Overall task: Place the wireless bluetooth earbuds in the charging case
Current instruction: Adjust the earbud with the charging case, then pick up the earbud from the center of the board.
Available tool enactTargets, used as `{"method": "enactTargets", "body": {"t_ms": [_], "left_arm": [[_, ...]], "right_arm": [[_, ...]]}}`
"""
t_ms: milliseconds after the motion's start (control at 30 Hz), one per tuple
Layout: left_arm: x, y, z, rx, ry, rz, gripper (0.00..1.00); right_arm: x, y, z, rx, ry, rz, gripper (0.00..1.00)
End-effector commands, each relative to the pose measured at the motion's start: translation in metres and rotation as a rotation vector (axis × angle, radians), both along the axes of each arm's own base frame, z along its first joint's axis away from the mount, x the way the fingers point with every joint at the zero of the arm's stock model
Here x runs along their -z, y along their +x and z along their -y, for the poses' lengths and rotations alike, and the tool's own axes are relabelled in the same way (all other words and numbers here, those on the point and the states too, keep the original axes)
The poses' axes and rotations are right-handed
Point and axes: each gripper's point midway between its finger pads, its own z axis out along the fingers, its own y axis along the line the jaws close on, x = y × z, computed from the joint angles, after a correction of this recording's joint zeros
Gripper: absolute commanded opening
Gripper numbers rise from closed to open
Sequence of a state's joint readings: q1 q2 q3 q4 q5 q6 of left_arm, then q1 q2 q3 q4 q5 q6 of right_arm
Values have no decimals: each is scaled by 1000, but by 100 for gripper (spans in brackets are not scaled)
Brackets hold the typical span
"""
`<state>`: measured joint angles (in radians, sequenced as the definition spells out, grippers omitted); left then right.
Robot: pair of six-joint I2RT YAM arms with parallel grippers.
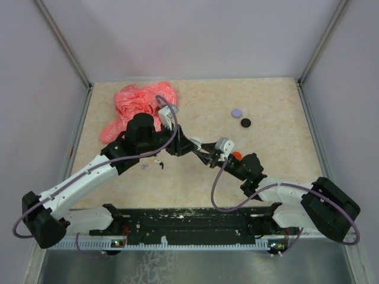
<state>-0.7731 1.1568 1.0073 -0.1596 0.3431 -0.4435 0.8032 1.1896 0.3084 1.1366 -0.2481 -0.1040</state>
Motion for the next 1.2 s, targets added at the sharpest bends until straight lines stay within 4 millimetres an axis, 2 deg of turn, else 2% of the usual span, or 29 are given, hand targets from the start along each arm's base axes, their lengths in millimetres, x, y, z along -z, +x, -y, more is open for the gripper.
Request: {"method": "enactTargets", "body": {"t_ms": [0, 133, 267, 500, 733, 933, 1167], "left_arm": [[-14, 1, -11, -43, 14, 53, 51], [-12, 8, -26, -125, 44, 66, 54], [8, 21, -52, -268, 153, 45, 56], [63, 37, -105, -500, 372, -37, 59], [128, 43, -145, -625, 503, -188, 59], [171, 49, -162, -663, 564, -272, 57], [204, 67, -172, -678, 649, -296, 51]], "right_arm": [[-31, -2, 0, 2, 82, 55, 0], [-27, 1, 4, 28, 83, 40, 0], [-14, 10, 15, 105, 65, -5, 0], [1, 9, 28, 151, 31, -27, 0], [10, 8, 32, 161, 17, -37, 0], [15, 8, 33, 168, 2, -33, 0], [20, 9, 34, 173, -11, -31, 0]]}}
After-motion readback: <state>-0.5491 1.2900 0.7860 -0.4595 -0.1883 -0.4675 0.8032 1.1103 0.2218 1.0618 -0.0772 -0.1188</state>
